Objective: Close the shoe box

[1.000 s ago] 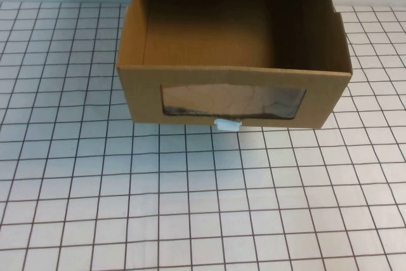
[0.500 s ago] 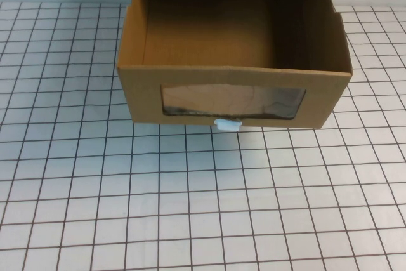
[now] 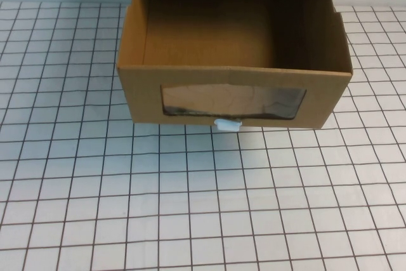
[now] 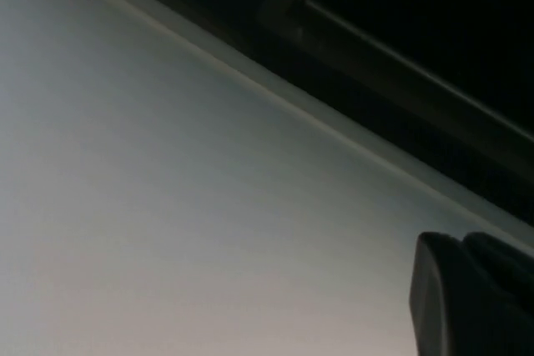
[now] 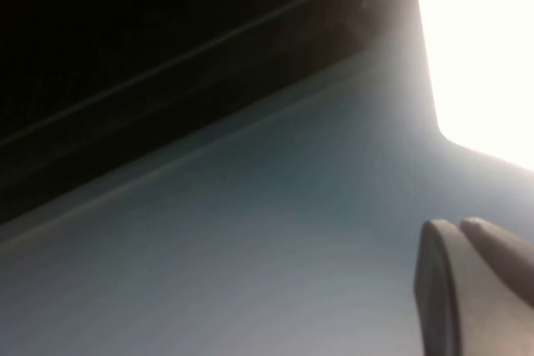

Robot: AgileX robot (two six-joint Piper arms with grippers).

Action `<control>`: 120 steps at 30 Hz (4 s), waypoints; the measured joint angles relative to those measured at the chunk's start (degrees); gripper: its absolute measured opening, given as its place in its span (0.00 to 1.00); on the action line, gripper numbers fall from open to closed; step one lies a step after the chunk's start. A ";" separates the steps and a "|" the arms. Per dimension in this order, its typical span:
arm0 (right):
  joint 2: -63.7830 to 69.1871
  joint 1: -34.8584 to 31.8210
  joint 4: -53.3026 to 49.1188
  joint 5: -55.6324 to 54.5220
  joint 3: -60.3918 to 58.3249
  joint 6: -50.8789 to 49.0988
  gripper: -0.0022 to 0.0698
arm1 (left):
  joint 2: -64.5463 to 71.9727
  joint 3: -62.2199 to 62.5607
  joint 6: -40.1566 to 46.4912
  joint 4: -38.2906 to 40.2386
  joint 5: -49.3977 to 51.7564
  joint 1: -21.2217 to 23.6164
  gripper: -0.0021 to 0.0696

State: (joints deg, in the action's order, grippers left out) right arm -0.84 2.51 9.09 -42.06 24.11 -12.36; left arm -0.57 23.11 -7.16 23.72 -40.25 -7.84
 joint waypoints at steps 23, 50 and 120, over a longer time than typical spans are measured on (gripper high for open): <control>22.88 2.61 8.22 73.85 26.82 0.24 0.01 | 38.51 37.91 13.23 -0.59 63.21 0.00 0.02; 56.48 17.27 31.63 95.18 33.15 56.28 0.01 | 109.72 98.00 39.35 21.83 97.48 -7.81 0.02; 107.81 15.74 46.00 90.74 80.73 70.33 0.01 | 113.37 110.16 34.08 18.08 101.11 -8.73 0.02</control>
State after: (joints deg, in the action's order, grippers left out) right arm 106.97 18.25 55.09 48.68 104.84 57.98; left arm 112.80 133.27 26.91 41.80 60.85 -16.58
